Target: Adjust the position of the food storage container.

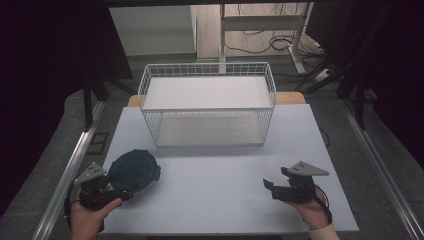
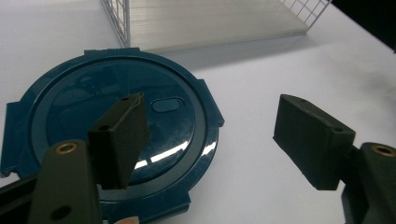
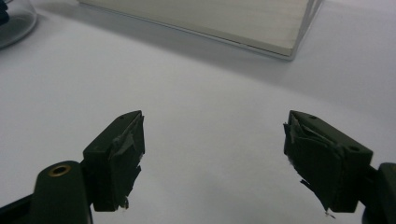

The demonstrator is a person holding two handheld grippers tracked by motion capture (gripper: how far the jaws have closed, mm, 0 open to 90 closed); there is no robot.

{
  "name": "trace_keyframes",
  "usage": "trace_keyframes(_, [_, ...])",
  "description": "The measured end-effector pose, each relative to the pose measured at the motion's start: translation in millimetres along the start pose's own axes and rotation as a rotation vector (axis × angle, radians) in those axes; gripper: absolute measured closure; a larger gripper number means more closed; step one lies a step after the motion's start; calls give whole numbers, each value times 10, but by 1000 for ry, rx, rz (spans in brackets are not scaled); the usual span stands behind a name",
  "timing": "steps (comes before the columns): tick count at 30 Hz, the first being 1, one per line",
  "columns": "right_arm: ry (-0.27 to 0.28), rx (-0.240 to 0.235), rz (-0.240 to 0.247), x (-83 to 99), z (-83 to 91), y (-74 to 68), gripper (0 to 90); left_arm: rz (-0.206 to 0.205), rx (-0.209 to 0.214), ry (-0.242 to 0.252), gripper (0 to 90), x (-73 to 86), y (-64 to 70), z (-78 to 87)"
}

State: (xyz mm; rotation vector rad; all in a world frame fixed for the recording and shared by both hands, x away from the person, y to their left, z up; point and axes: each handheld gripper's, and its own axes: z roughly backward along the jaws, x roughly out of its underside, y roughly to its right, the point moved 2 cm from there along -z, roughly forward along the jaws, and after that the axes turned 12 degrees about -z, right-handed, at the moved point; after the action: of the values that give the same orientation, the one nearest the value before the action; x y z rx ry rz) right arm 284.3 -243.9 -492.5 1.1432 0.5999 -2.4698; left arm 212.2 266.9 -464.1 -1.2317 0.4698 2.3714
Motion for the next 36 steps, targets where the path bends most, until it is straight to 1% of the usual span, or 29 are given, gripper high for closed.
trace_keyframes(1, [0, -3, 3, -2, 2, -2, 200, -4, 3, 1, 270, -1, -11, 11])
trace_keyframes(3, [-3, -5, 6, -2, 0, -5, 198, 3, 5, 7, 301, -4, -25, 31])
trace_keyframes(5, [-8, -8, 7, 4, -9, -8, 197, 17, 3, 11, 319, -3, -46, 47])
trace_keyframes(7, [-13, -7, 15, 11, -19, -11, 195, 21, 4, 4, 320, 0, -67, 59])
trace_keyframes(9, [-16, -4, 27, 16, -23, -21, 193, 6, 2, -21, 306, 6, -79, 58])
trace_keyframes(11, [-13, -10, 44, 16, -24, -34, 192, -10, -10, -37, 291, 5, -84, 58])
trace_keyframes(14, [-12, -15, 48, 15, -23, -41, 191, -6, -17, -38, 277, 7, -122, 82])
trace_keyframes(17, [-2, -13, 50, 11, -17, -32, 191, 8, -33, -37, 263, 24, -204, 135])
trace_keyframes(19, [7, -11, 56, 3, -10, -27, 188, 27, -53, -37, 241, 43, -269, 167])
trace_keyframes(23, [17, -8, 49, -6, -6, -5, 187, 73, -80, -37, 233, 94, -410, 214])
trace_keyframes(24, [15, -4, 49, -4, -7, 0, 187, 85, -84, -36, 232, 110, -444, 224])
trace_keyframes(27, [14, 3, 50, 0, -10, 7, 187, 119, -61, -28, 226, 153, -532, 242])
trace_keyframes(28, [14, 7, 52, 1, -13, 8, 187, 128, -68, -27, 223, 166, -557, 245])
trace_keyframes(32, [14, 11, 54, 3, -18, 11, 187, 147, -97, -28, 225, 214, -642, 246])
trace_keyframes(36, [12, 13, 56, 7, -22, 15, 186, 145, -143, -42, 265, 274, -742, 218])
